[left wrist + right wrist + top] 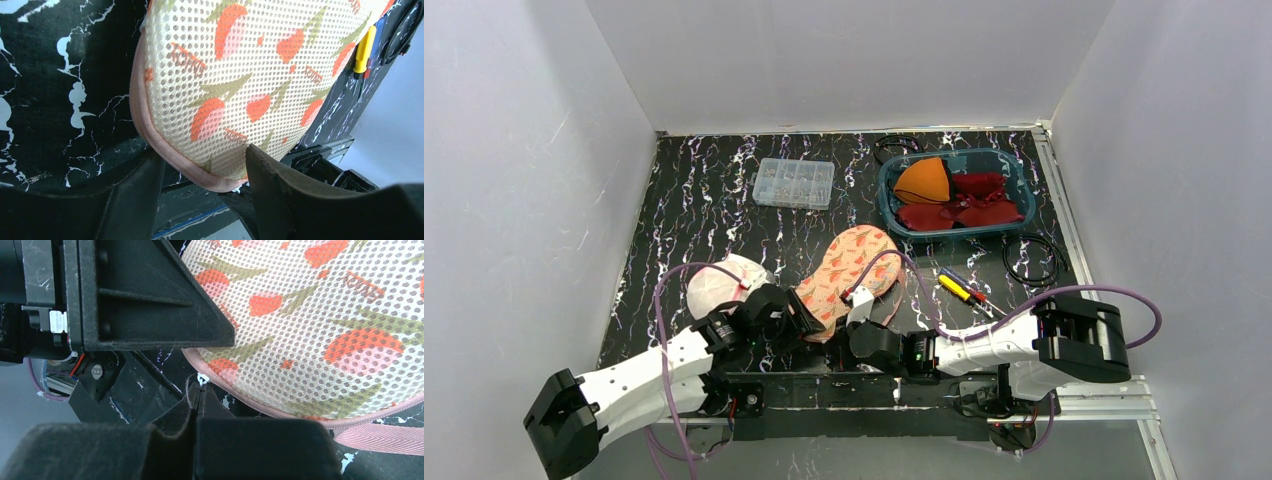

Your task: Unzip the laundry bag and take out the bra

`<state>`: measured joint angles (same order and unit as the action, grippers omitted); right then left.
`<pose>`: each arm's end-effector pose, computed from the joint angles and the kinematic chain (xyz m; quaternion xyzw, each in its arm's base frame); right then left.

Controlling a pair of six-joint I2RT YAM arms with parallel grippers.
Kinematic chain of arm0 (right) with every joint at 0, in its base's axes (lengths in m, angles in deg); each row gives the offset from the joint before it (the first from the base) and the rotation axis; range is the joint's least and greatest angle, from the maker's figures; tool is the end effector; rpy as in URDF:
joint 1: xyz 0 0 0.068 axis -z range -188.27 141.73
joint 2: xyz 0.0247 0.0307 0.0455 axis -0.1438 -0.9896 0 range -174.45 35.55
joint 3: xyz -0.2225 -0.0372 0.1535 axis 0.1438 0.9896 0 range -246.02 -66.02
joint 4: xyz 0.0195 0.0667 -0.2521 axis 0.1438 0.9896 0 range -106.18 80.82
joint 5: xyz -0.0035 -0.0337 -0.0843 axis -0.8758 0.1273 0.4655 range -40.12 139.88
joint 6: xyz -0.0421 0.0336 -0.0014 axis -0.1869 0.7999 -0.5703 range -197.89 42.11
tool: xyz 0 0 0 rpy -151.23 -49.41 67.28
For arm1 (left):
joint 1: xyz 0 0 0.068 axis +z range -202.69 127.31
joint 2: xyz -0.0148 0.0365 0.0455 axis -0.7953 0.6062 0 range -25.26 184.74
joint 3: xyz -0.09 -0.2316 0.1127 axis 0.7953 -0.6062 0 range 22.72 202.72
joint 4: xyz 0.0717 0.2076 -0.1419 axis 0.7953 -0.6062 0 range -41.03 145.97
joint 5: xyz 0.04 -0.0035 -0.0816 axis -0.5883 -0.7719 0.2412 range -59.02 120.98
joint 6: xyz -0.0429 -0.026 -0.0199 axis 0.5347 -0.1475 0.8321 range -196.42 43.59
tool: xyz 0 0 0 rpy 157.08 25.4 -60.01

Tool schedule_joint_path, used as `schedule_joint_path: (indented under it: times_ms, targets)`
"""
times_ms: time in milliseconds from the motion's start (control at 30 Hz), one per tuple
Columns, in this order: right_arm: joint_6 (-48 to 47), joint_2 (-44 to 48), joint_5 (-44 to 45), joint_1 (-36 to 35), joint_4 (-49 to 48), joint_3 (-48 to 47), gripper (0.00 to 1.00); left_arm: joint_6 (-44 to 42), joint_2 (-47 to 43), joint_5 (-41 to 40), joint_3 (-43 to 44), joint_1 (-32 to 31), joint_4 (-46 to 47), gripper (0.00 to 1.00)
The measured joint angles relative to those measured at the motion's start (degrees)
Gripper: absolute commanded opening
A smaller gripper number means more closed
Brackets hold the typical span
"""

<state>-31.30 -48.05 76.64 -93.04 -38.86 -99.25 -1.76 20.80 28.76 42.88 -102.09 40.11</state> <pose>0.0420 0.2841 0.1763 -0.1592 0.8259 0.3771 0.3877 0.1086 -0.1246 0.1775 -0.2072 0.8888 -0.3525 0.2072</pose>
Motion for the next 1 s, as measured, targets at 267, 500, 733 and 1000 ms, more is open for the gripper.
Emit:
schedule_joint_path:
  times_ms: [267,500,733,1000]
  targets:
    - [-0.1,0.5,0.1,0.0,0.3,0.0,0.01,0.7,1.9,-3.0,1.7,0.0,-1.2,0.16]
    - [-0.2,3.7,1.3,0.1,2.6,0.2,0.01,0.0,2.6,-4.5,4.6,-0.1,-2.6,0.0]
    - [0.0,8.2,4.0,0.2,7.3,1.1,0.01,-1.6,3.2,-4.5,6.0,-0.2,-2.7,0.0]
    - [0.4,14.7,7.6,0.2,15.3,3.4,0.01,-5.0,3.2,-4.5,6.3,-0.2,-2.9,0.0]
